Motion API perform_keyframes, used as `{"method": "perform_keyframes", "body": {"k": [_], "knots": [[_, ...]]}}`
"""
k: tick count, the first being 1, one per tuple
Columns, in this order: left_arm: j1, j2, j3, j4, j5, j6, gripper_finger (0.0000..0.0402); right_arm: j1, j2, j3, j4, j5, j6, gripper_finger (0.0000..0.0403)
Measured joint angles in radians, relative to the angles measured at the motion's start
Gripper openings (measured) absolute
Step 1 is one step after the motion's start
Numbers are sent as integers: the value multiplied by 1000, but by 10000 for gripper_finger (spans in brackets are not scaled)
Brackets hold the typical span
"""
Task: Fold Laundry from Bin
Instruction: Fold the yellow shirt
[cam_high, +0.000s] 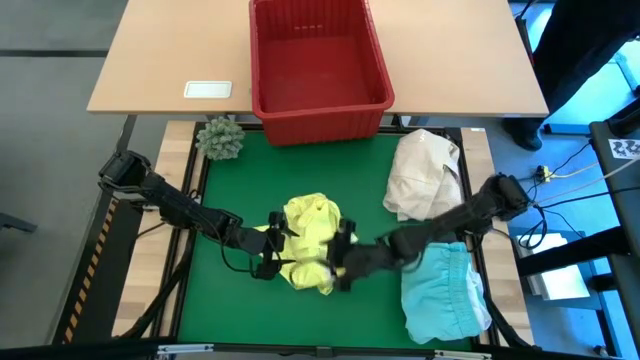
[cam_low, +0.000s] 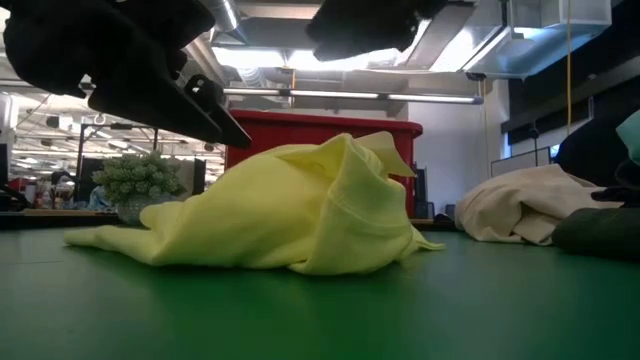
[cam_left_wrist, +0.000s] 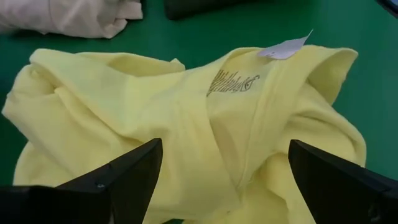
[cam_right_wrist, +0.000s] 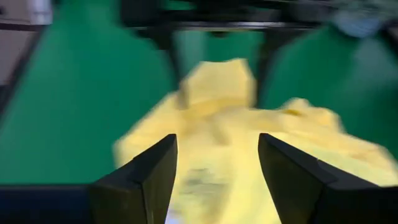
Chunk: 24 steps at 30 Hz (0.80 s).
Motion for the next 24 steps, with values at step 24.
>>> {"method": "perform_keyframes", "body": {"k": [24], "knots": [[-8, 0, 0, 15, -52, -69, 341, 118, 239, -3, -9, 149, 239, 221]]}}
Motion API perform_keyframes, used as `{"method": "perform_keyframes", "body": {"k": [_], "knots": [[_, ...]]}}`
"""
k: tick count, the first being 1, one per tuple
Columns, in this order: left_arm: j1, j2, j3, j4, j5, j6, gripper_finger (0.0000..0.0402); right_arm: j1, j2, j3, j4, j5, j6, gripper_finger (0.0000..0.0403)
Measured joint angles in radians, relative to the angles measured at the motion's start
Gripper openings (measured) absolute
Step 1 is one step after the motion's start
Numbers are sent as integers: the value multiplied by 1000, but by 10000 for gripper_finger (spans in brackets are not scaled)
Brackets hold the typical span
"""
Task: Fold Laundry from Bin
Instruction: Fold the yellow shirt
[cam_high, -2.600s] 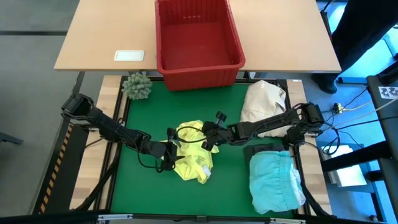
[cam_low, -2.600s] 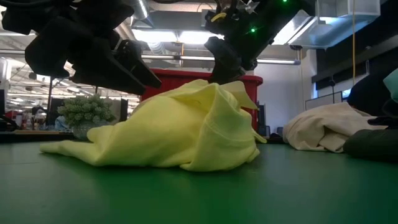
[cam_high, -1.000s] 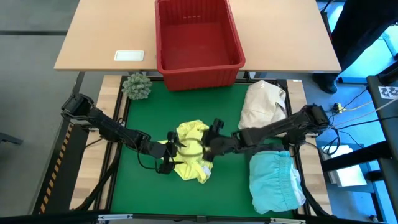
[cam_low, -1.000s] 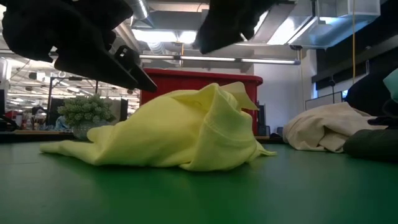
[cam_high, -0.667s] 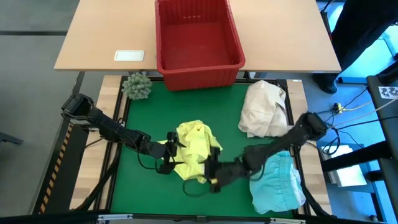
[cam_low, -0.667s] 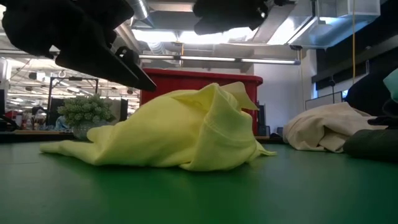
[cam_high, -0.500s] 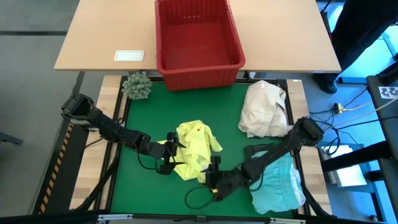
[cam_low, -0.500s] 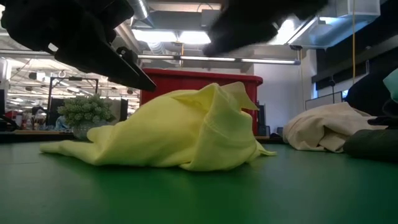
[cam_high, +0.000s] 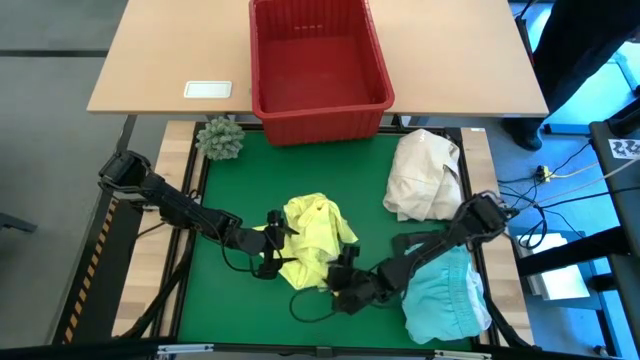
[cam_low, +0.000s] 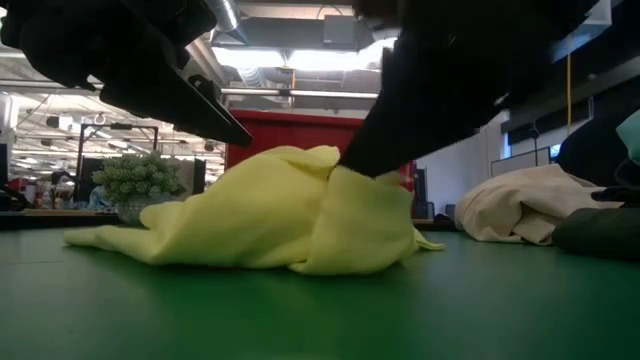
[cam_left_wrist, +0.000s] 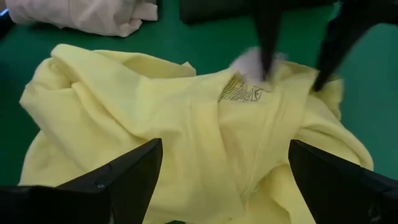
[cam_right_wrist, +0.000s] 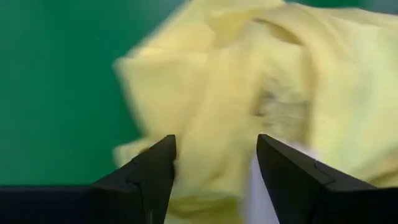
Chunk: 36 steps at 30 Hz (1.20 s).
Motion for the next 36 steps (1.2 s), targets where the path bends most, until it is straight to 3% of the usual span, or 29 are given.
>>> {"method": "perform_keyframes", "body": {"k": [7, 14, 27, 32, 36], "knots": [[0, 0, 0, -25, -6, -36, 341, -66, 0, 0, -112, 32, 48, 221], [4, 0, 0, -225, -64, -36, 341, -84, 0, 0, -116, 31, 50, 221], [4, 1, 0, -238, -186, 482, 341, -84, 0, 0, -121, 32, 39, 221], [4, 47, 0, -172, -209, 618, 341, -90, 0, 0, -143, 33, 16, 221], [4, 122, 0, -85, -209, 634, 341, -90, -10, 0, -219, 41, 47, 221]]}}
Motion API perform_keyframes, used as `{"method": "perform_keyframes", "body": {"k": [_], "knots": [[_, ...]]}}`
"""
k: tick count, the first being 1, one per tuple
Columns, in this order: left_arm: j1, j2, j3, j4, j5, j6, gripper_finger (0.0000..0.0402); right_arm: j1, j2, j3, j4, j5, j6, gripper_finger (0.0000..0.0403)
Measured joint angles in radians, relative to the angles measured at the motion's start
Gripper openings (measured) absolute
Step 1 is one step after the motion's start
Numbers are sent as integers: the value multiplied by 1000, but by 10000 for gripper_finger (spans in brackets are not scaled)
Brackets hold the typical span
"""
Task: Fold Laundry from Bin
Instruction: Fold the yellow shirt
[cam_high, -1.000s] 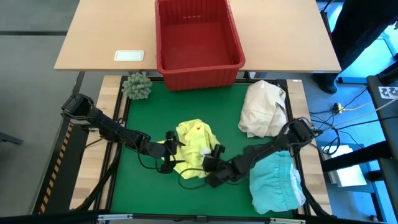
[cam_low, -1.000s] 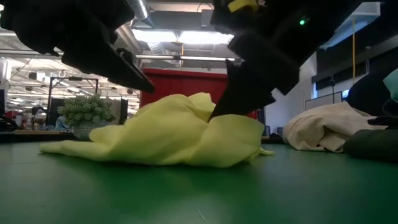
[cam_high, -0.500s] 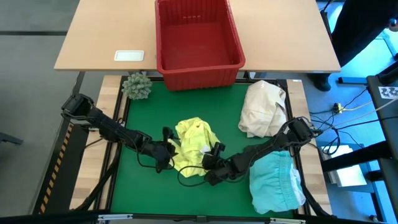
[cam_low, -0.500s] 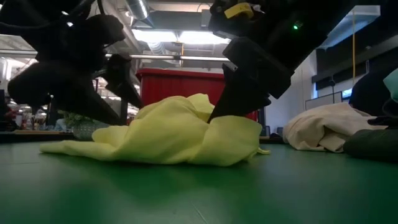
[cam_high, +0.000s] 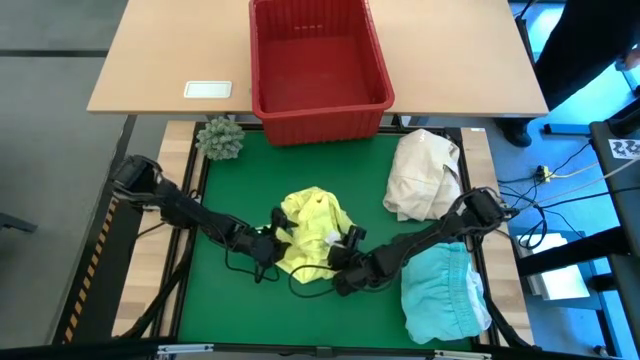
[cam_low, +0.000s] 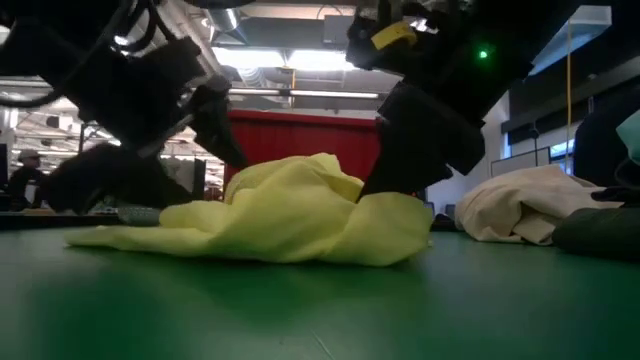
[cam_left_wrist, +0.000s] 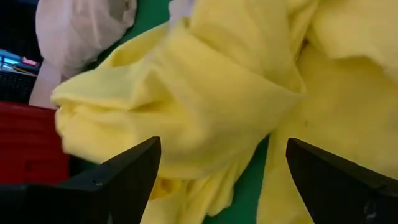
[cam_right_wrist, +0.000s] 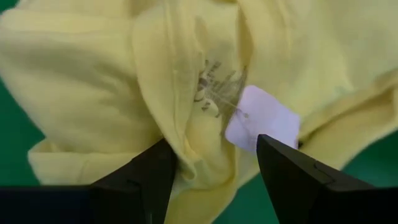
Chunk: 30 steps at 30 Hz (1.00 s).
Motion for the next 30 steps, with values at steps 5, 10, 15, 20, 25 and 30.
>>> {"method": "perform_keyframes", "body": {"k": [5, 10, 15, 20, 25, 30], "knots": [[4, 86, 0, 78, -57, 104, 341, 0, -15, 0, -8, 16, 18, 221], [20, 119, 0, 140, -123, 140, 341, 0, -16, 0, -10, 16, 18, 221], [-2, 117, 0, 236, -192, 146, 341, 0, -16, 0, -16, 16, 17, 221], [-49, 112, 0, 273, -270, 281, 341, 0, -16, 0, -34, 15, 17, 221], [-38, 113, 0, 282, -242, 223, 341, 0, -17, 0, -35, 15, 17, 221], [-11, 112, 0, 306, -170, 146, 341, 0, -17, 0, -37, 15, 17, 221]]}}
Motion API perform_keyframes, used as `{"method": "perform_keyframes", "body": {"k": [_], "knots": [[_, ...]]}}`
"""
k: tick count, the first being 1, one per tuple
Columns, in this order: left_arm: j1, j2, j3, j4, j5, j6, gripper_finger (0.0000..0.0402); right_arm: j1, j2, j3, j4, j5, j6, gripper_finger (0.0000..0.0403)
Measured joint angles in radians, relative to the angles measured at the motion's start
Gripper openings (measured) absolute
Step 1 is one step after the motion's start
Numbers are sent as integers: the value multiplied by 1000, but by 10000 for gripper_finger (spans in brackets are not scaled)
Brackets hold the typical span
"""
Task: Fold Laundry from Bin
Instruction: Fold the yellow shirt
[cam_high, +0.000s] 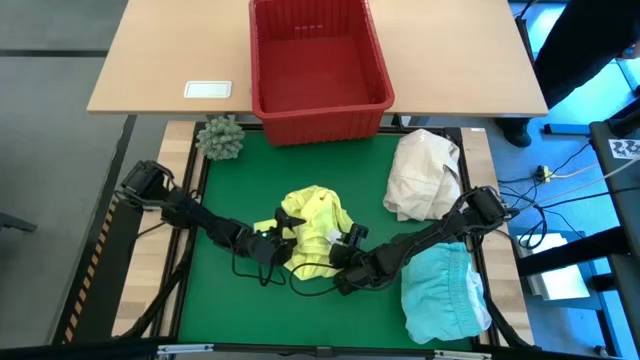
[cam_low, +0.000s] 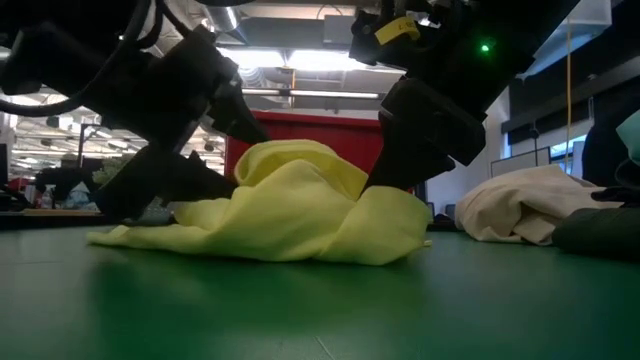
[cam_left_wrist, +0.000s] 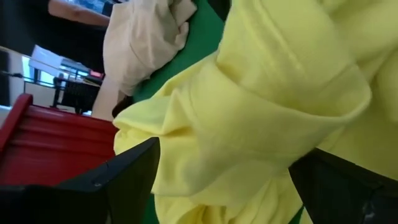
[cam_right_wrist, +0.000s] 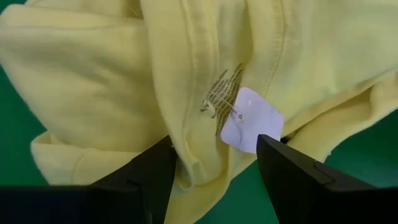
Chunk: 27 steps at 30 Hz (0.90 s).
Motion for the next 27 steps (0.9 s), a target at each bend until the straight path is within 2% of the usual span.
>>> {"method": "perform_keyframes", "body": {"k": [12, 19, 23, 27], "knots": [[41, 0, 0, 0, 25, 6, 341, 0, -1, 0, -1, -1, -8, 221], [78, 0, 0, 0, 102, 14, 336, 0, -1, 0, -1, -1, -8, 221], [69, 0, 0, 0, 84, 101, 307, 0, -1, 0, -1, -1, -18, 221], [56, 0, 0, 0, 42, 190, 255, 0, -1, 0, -1, -1, -23, 221]]}}
